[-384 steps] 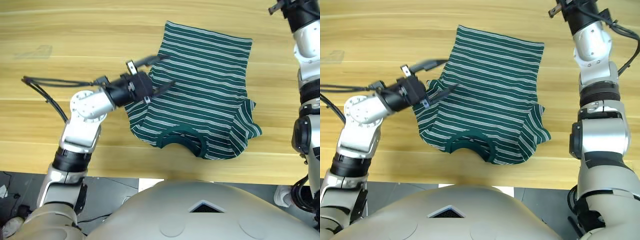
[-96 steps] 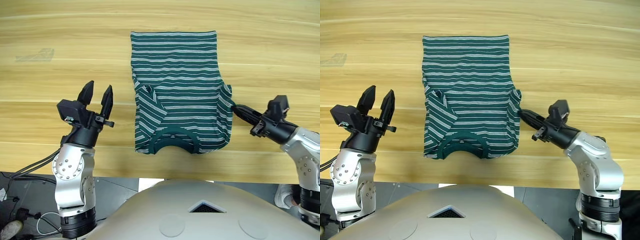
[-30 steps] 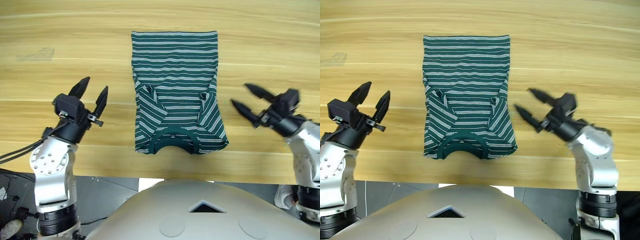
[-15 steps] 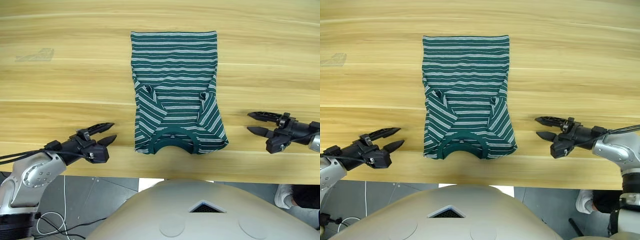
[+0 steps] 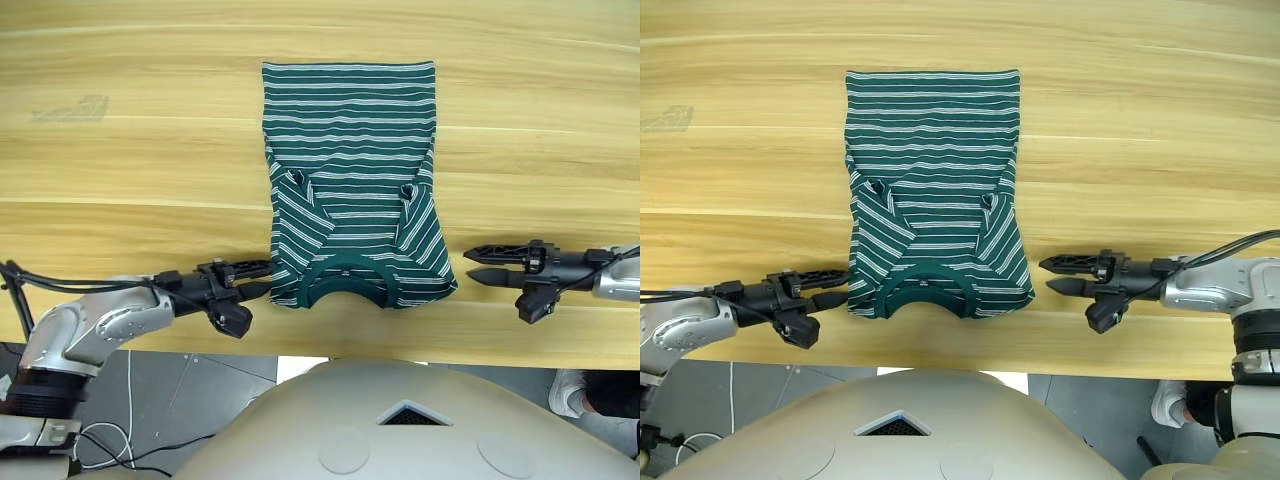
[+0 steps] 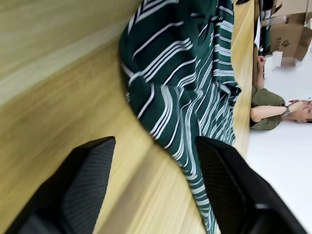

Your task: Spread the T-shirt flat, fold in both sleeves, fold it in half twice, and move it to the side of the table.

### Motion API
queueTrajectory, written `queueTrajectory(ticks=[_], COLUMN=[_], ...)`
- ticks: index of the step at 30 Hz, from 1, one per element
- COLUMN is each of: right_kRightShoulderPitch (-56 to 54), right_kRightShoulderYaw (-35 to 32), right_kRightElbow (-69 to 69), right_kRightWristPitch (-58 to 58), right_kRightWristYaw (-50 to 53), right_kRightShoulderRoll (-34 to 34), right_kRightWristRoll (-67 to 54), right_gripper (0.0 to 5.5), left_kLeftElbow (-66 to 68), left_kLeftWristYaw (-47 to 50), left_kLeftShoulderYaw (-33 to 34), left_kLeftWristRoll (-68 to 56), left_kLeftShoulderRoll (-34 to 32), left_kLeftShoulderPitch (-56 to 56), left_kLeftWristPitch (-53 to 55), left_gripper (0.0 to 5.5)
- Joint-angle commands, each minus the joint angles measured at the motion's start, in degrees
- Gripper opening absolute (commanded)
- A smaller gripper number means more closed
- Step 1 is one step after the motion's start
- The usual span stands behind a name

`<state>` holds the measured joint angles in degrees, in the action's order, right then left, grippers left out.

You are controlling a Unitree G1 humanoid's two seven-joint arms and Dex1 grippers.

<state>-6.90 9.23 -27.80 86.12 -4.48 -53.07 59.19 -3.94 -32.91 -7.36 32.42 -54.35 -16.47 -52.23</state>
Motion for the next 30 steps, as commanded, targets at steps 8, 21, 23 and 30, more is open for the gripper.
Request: queueTrajectory(ticks=[8, 21, 23, 30], right_kRightShoulderPitch=[-0.91, -1.04, -0.78, -0.36], right_kRightShoulderYaw=[7.61, 11.38, 11.78, 11.81], right_kRightElbow=[1.41, 1.99, 2.37, 2.99], right_kRightWristPitch=[-2.73, -6.98, -7.93, -8.94], right_kRightWristYaw=[-2.27, -6.13, -7.05, -8.26], right_kRightShoulderRoll=[0.70, -0.23, -0.41, -0.48], right_kRightWristRoll=[-6.97, -13.06, -13.85, -15.11], right_gripper=[3.03, 3.07, 2.84, 1.65], left_kLeftElbow=[5.95, 6.81, 6.80, 6.65], left_kLeftWristYaw=[-2.11, -1.88, -1.72, -0.97], left_kLeftShoulderYaw=[-6.13, -10.82, -11.24, -11.76], left_kLeftWristRoll=[-0.31, 1.28, 1.37, 1.92], left_kLeftShoulderRoll=[-1.56, -1.10, -1.26, -1.06], left_kLeftShoulderPitch=[4.36, 7.55, 7.54, 7.60], left_kLeftWristPitch=[0.74, 1.37, 1.52, 1.92], left_gripper=[2.31, 2.14, 1.80, 0.65])
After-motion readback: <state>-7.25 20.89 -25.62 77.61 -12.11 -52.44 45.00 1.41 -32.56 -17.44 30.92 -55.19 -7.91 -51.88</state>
